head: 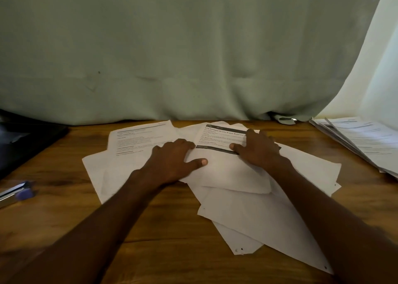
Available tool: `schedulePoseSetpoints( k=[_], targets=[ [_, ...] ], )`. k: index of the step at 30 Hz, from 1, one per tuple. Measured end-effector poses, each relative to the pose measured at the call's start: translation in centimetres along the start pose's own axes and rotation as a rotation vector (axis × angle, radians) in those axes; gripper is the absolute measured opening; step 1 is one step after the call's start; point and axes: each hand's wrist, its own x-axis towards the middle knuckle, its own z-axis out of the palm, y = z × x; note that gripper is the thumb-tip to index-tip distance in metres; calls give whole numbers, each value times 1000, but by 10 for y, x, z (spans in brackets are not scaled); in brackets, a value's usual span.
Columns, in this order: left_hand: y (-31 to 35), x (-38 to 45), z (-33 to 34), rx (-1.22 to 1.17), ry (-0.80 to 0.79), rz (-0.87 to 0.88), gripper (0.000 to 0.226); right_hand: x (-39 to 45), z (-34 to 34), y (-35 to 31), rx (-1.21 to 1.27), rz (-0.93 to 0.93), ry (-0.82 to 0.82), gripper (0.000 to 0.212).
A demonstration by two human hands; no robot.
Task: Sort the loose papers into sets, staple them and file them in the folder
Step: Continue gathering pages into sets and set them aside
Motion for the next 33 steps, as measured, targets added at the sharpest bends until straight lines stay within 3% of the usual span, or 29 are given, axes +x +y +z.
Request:
schedulePoseSetpoints(
  k=[6, 10, 14, 18, 23, 25, 30, 33],
  targets=[
    [-32, 0, -8, 2, 79, -198, 92, 11, -3, 15, 60, 33, 28, 75],
    [-25, 3, -4, -22, 122, -231, 82, 8, -2, 14, 52, -22, 147, 60],
    [-14, 9, -4, -151, 154, -229, 82, 9, 5, 8, 239, -76, 137, 49],
    [-9, 33, -9, -110, 197, -236, 57, 14, 9, 1, 441, -76, 112, 33],
    [-13, 57, -7, -563, 479, -282, 36, 14, 8, -5, 797, -75, 97, 27],
    [-22, 58, -7, -758, 517, -252, 31, 15, 6, -7, 861, -83, 126, 23],
    [-41, 46, -24, -1489, 493, -213, 31, 14, 6, -3, 569, -103, 245, 31],
    [-51, 41, -32, -1610, 479, -270, 35, 10, 4, 1, 387, -148, 180, 30]
  ],
)
